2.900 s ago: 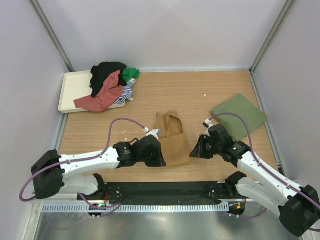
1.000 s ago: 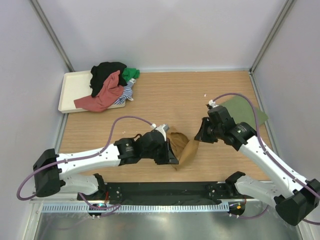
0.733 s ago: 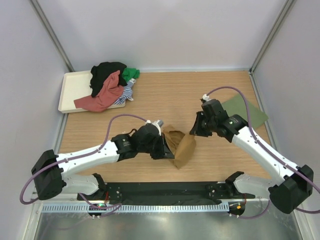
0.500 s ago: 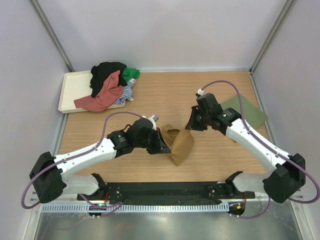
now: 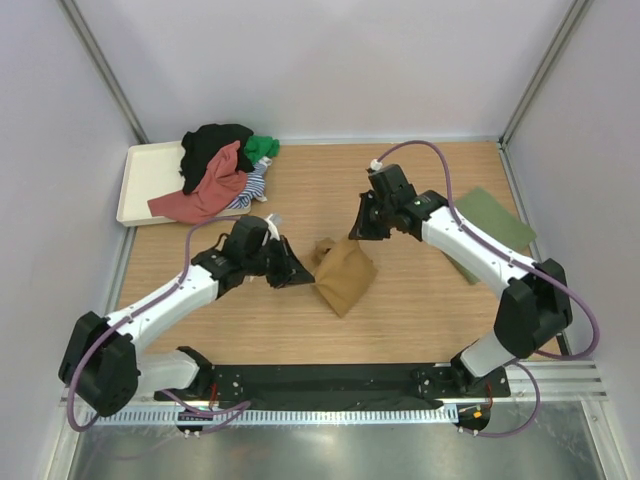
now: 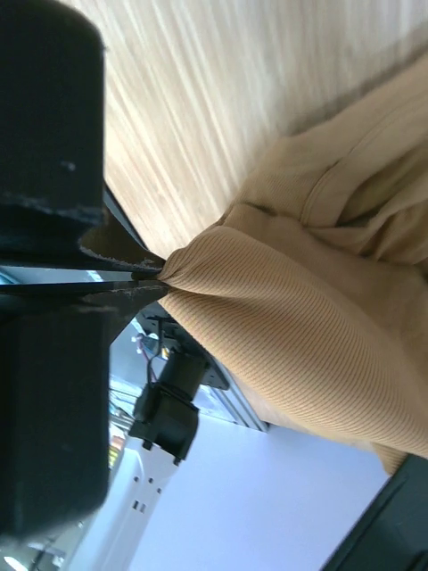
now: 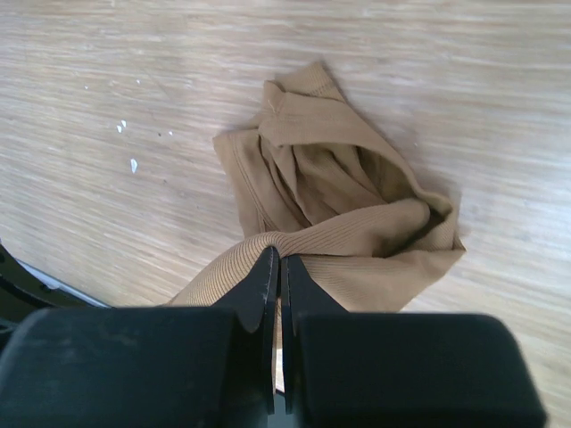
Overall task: Fold and stack the tank tops
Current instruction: Fold the tank top
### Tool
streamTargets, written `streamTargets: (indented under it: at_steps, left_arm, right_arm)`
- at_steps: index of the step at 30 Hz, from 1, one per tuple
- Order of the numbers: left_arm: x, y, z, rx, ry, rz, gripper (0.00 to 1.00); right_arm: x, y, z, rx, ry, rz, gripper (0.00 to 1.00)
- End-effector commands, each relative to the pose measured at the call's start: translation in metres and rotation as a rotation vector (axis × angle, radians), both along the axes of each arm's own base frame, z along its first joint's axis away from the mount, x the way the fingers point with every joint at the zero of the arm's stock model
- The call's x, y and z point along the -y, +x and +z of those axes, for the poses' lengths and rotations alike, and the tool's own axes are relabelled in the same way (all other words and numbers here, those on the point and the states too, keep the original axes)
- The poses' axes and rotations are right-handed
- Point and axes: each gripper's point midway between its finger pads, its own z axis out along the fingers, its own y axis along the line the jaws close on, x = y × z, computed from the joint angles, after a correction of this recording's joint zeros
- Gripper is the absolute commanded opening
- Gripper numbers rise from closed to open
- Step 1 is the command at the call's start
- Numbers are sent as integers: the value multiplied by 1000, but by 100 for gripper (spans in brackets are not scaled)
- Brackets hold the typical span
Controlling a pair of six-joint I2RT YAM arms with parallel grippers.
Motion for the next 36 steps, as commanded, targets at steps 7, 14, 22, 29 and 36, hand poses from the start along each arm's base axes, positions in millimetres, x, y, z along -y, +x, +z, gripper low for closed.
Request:
streamTargets:
  at_steps: [7, 14, 22, 29, 36]
  left_arm:
    - [-22, 46, -5, -2, -68, 22, 3]
    - [-34, 79, -22, -41, -52, 58, 3]
    - [-34, 118, -39, -76, -77, 85, 5]
    - [-23, 174, -58, -111, -101, 112, 10]
    - [-4, 227, -54, -60, -132, 85, 36]
  right_arm:
    - [-35, 60, 18, 113, 85, 8, 2]
    - [-41, 89, -1, 99, 89, -13, 2]
    - [-40, 123, -20, 99, 139, -60, 4]
    - [-16, 159, -41, 150, 154, -234, 4]
    - [1, 173, -58, 163, 151, -314, 39]
